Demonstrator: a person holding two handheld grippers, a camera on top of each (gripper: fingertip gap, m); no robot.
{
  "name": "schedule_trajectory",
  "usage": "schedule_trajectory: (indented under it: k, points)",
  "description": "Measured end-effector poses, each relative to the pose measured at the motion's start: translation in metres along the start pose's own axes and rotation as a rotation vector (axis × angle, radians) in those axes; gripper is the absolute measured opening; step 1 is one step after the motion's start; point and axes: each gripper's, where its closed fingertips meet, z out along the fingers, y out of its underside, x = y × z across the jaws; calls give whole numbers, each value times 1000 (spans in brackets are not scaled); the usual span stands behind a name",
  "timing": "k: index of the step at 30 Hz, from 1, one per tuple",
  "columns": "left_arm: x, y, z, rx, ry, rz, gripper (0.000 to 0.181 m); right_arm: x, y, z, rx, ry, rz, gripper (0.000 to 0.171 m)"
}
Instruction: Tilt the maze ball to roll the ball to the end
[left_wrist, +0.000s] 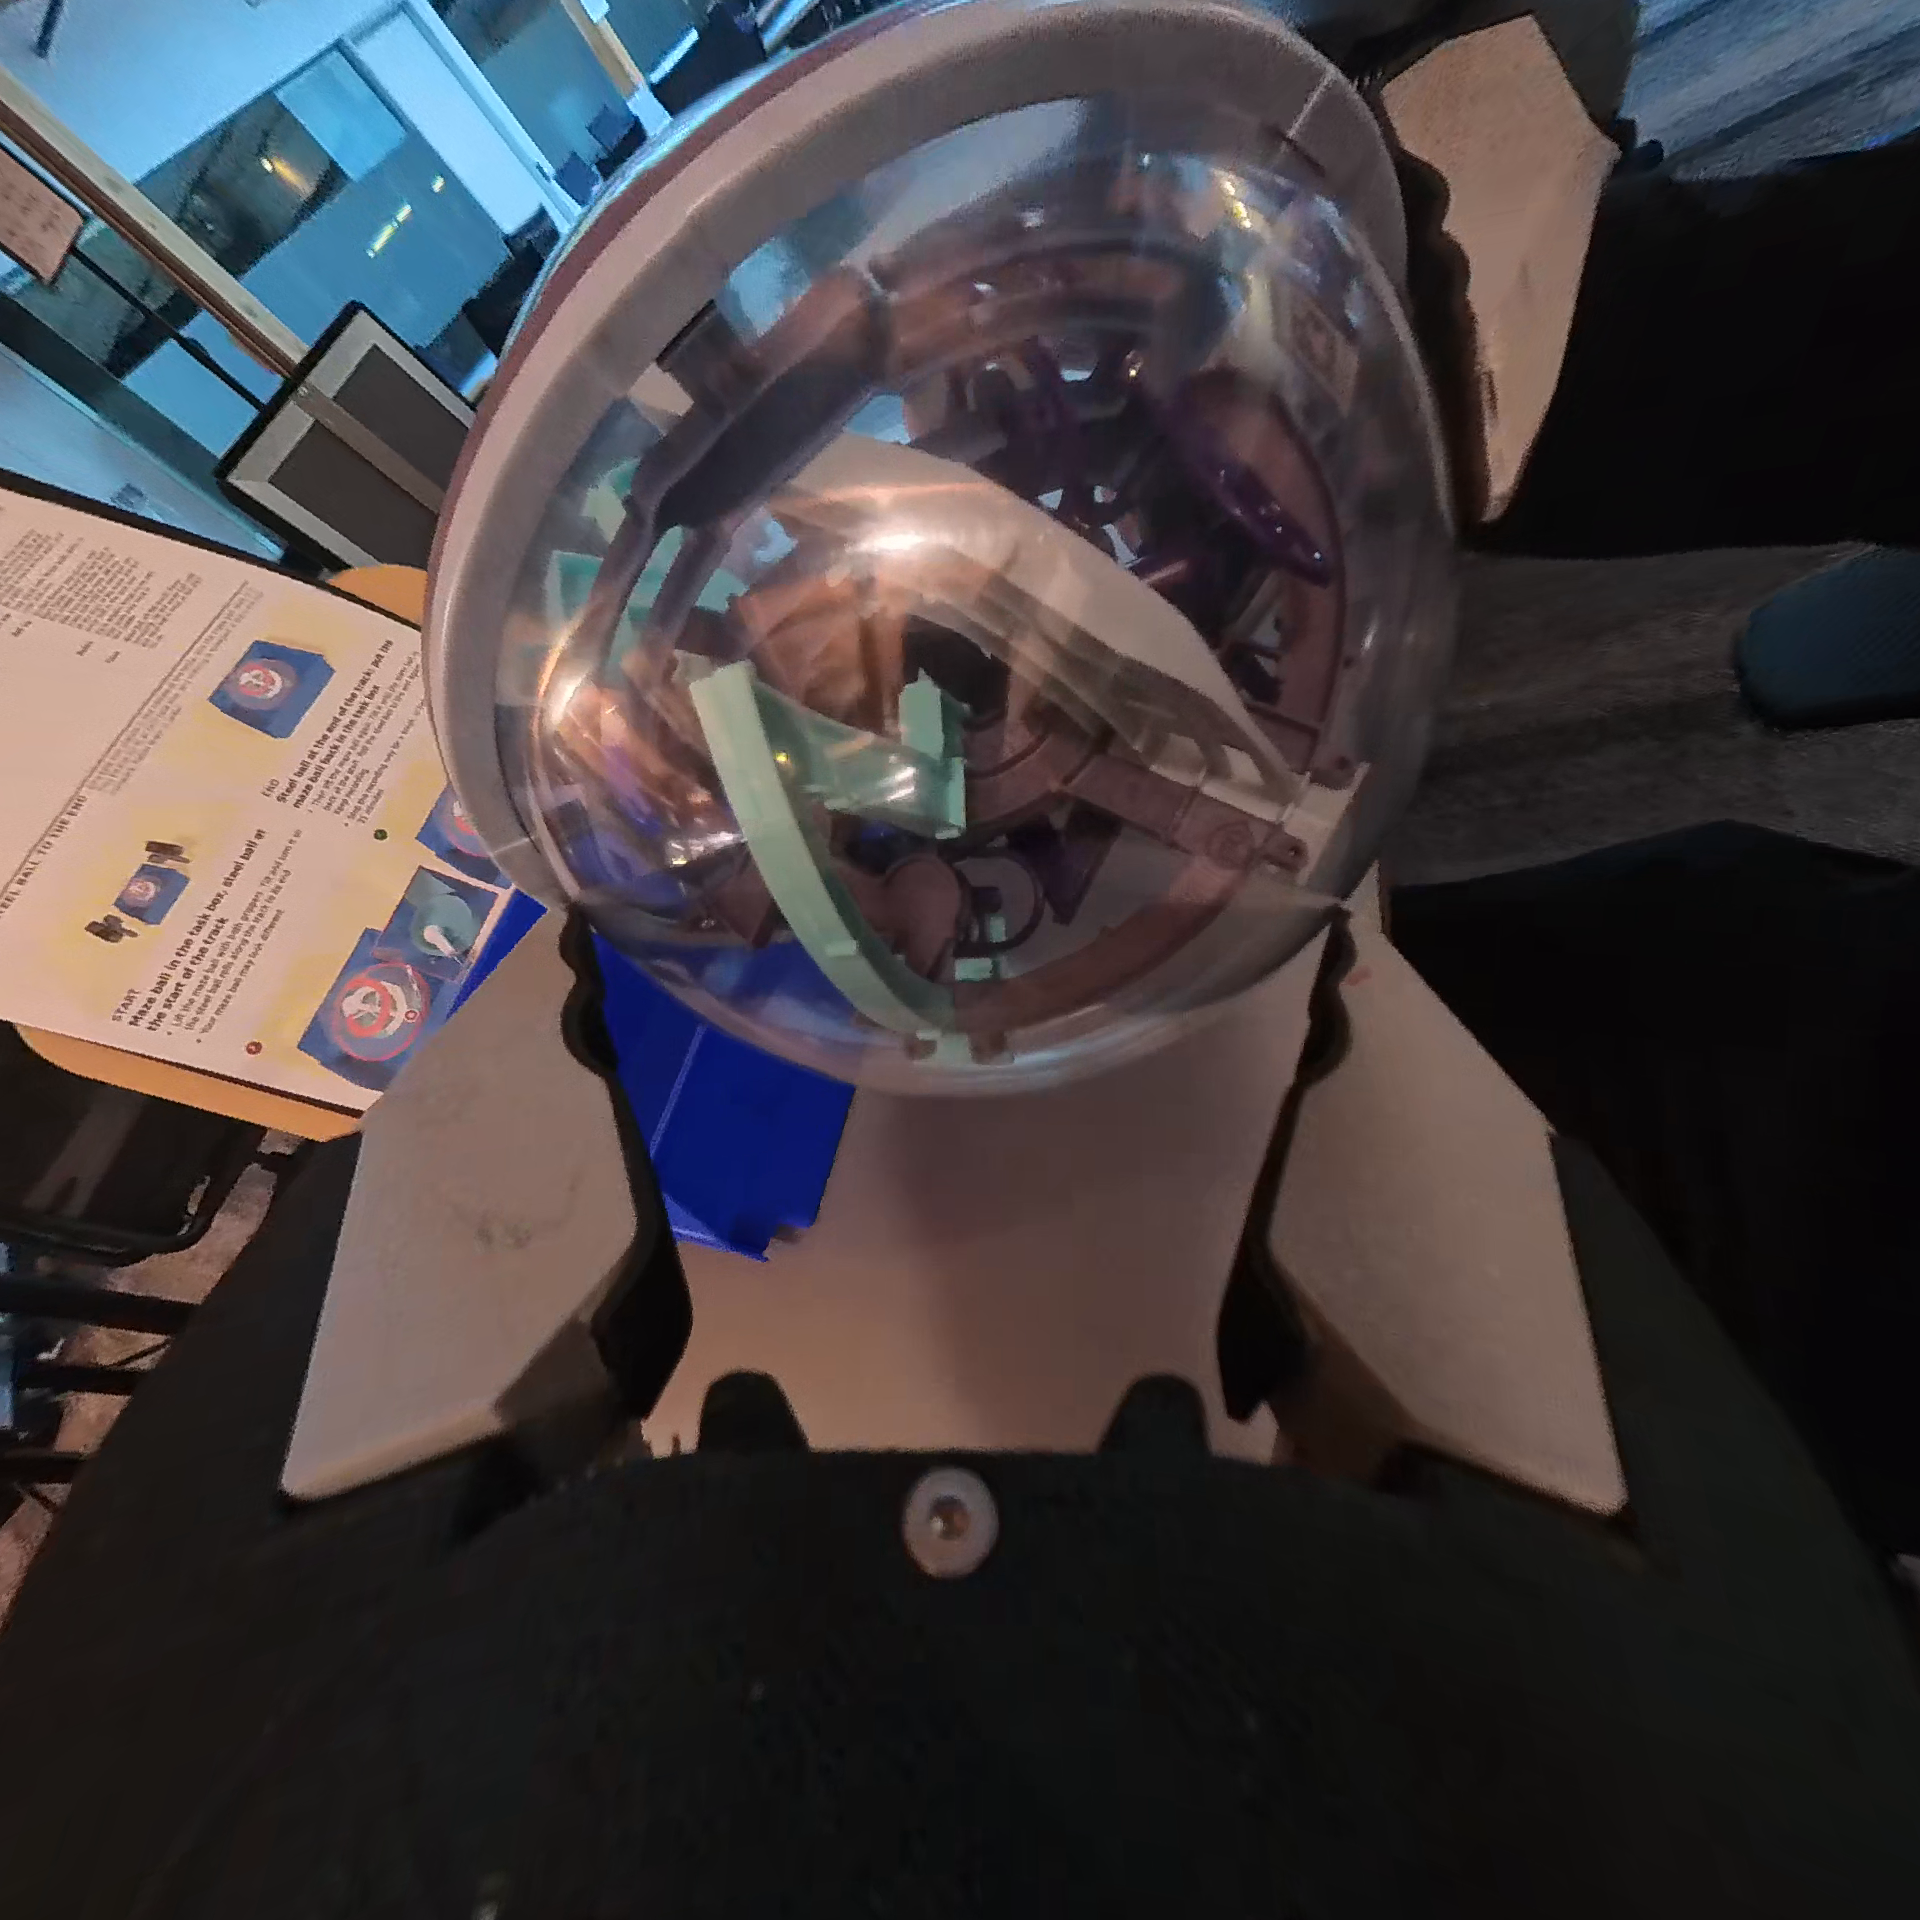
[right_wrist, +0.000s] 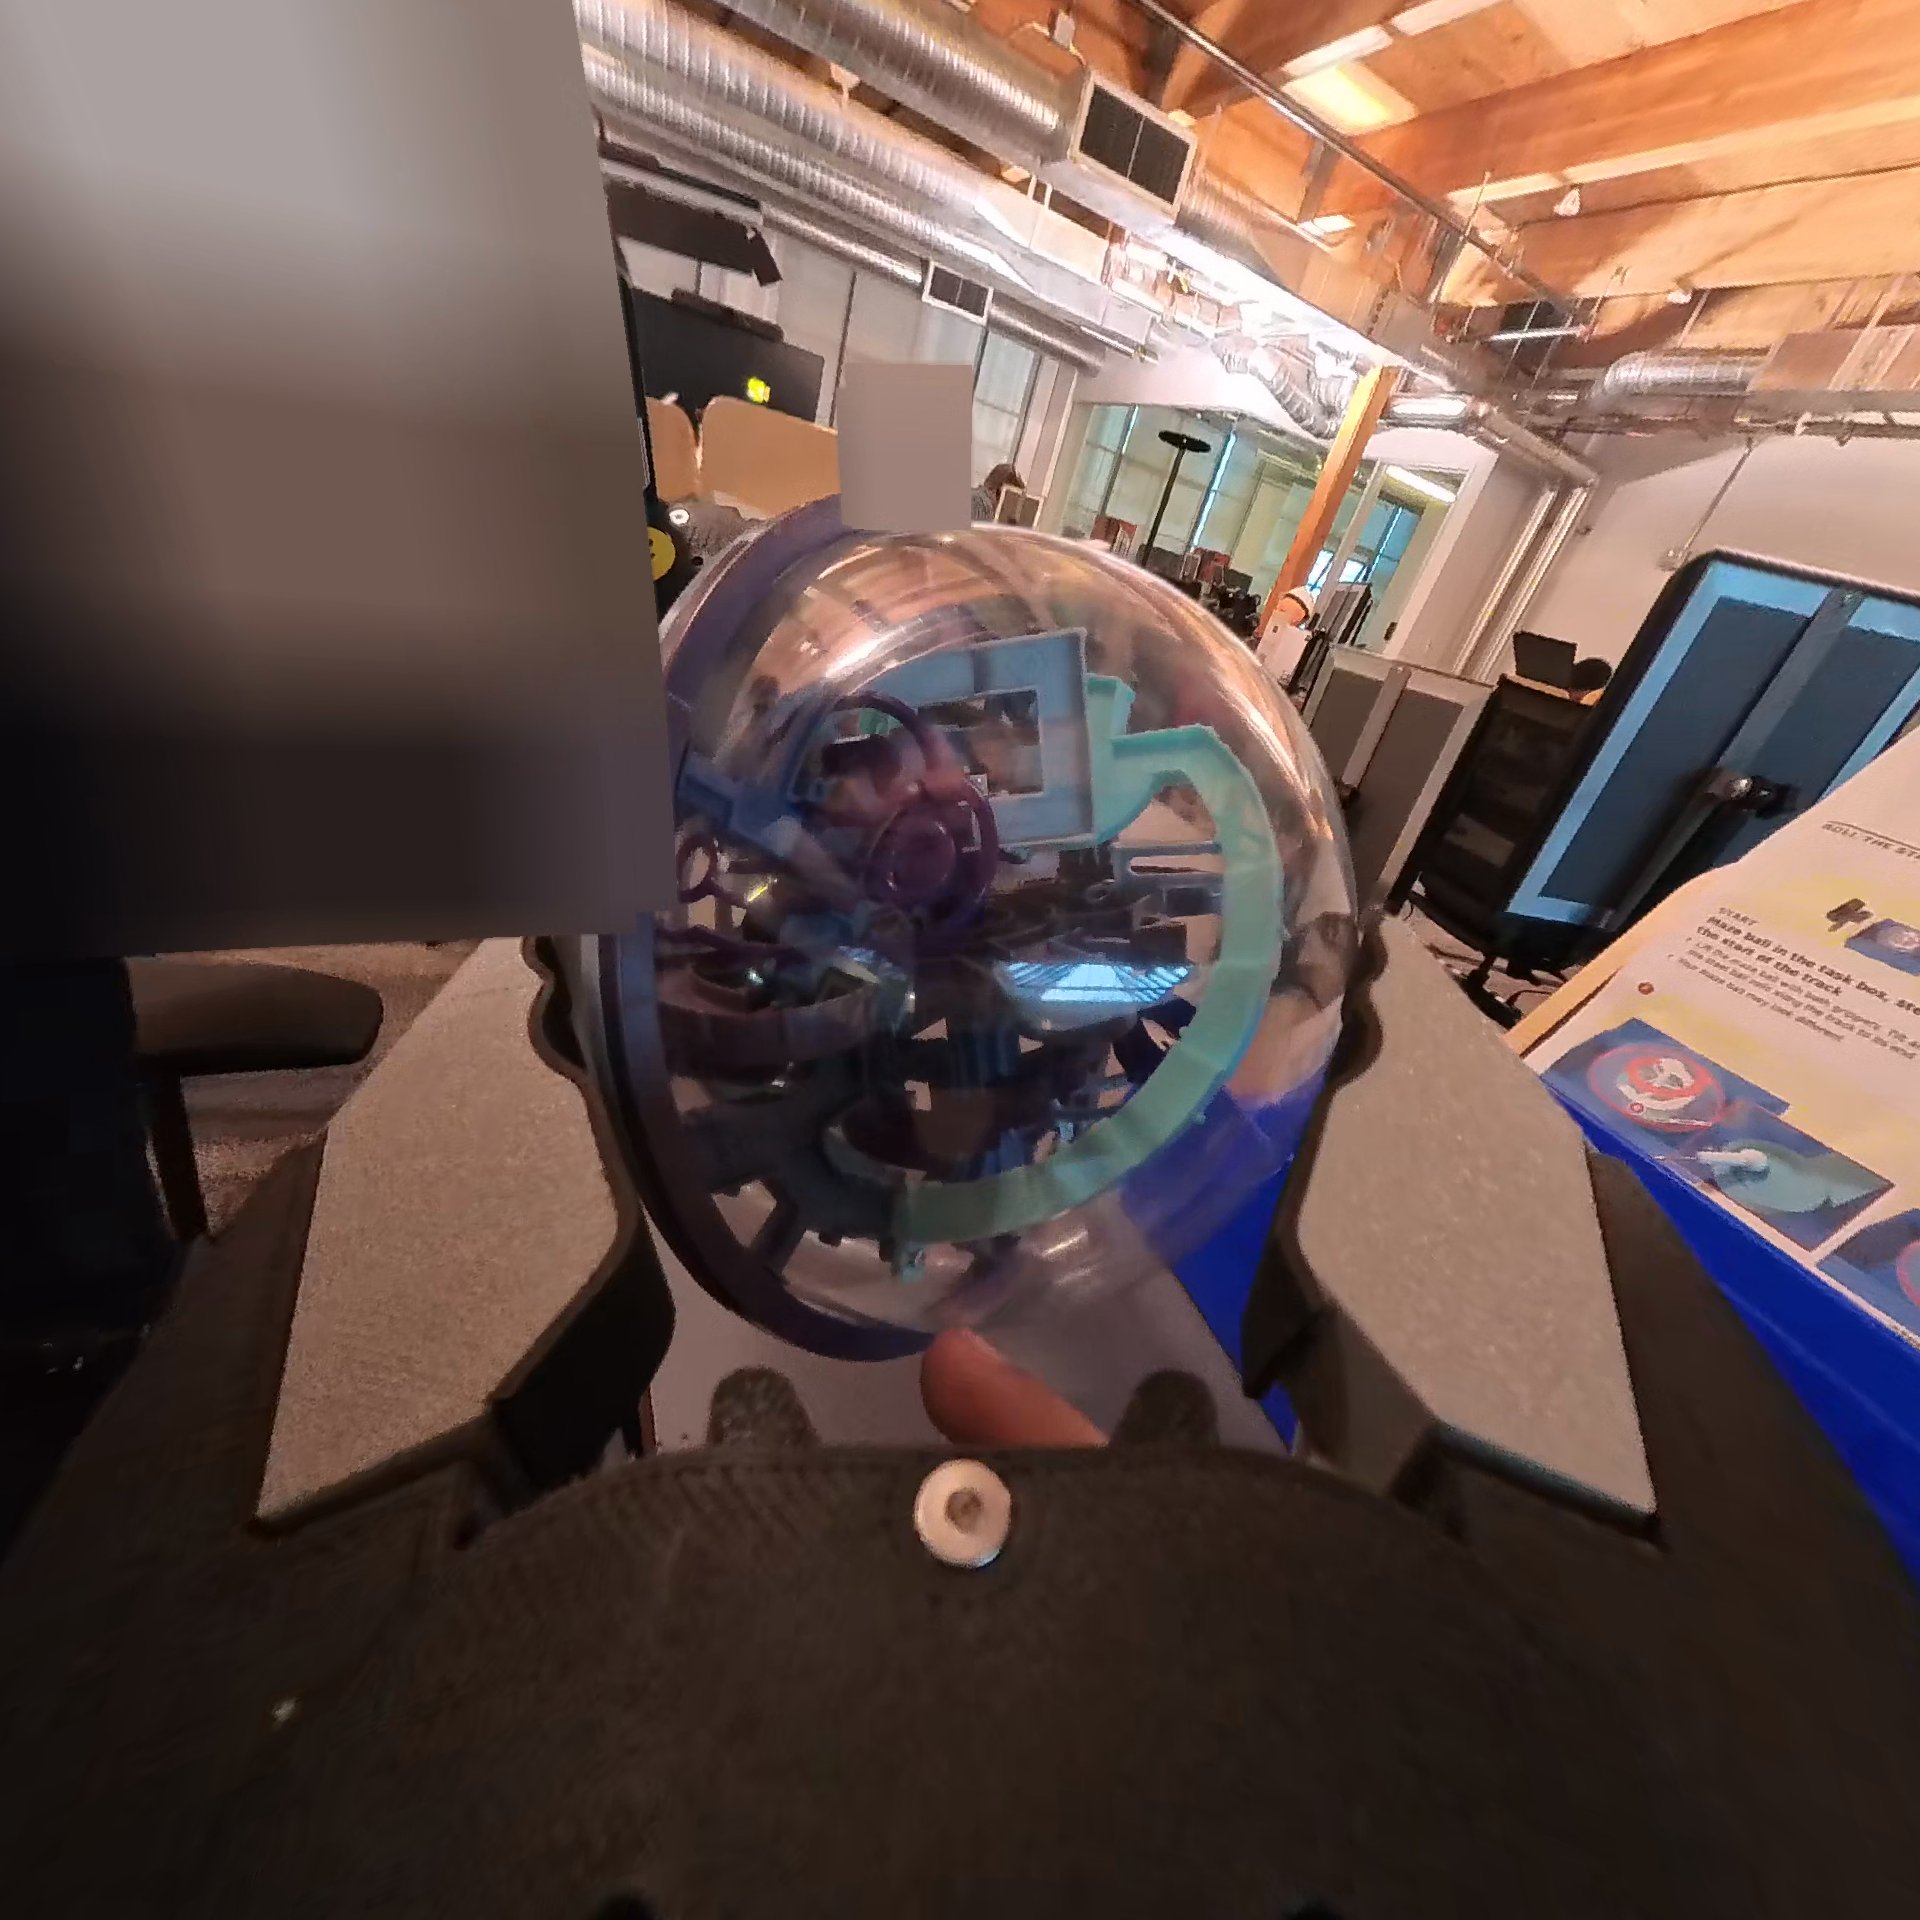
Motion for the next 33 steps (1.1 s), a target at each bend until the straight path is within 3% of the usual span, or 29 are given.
schedule_trajectory:
  k: [15, 33]
  points:
    - [14, 25, 4, 11, -55, 26, 132, -12, 26, 4, -64, -14, -80, 142]
    - [22, 9, -2, 58, -135, 112, 132, -25, 14, -5, -12, -33, -181, 142]
